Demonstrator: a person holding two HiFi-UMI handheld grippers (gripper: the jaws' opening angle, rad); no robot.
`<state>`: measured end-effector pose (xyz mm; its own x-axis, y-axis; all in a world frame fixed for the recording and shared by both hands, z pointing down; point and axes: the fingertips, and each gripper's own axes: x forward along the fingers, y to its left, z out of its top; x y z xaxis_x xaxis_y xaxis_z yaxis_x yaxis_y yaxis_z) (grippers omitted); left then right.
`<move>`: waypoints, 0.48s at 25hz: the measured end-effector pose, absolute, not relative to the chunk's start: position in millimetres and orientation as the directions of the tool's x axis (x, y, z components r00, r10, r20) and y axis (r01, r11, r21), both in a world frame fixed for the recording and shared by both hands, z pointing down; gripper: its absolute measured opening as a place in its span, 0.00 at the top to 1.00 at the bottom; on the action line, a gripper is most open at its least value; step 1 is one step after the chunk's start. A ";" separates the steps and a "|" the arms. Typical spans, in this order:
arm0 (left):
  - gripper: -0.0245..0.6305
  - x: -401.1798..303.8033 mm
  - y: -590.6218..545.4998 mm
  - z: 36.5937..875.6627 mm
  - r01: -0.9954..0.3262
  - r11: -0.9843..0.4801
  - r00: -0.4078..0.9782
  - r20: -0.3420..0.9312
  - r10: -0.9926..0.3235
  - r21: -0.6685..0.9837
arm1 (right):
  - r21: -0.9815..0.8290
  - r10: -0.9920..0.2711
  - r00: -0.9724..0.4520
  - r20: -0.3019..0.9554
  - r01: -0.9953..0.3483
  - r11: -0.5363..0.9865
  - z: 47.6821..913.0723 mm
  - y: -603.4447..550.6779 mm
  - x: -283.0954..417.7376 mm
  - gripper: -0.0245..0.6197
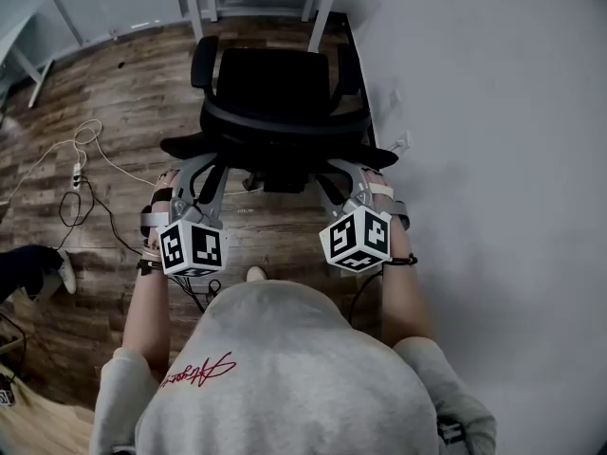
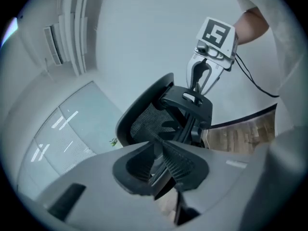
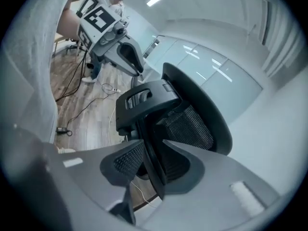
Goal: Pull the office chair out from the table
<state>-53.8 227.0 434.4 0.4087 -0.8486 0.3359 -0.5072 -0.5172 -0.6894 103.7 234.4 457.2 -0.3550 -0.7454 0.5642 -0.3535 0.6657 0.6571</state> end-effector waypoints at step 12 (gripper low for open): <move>0.97 -79.0 248.6 413.8 -0.788 -0.422 0.380 0.186 -0.906 -0.447 | 0.455 -0.812 -0.468 0.348 -0.674 0.583 419.1 250.5 84.2 0.85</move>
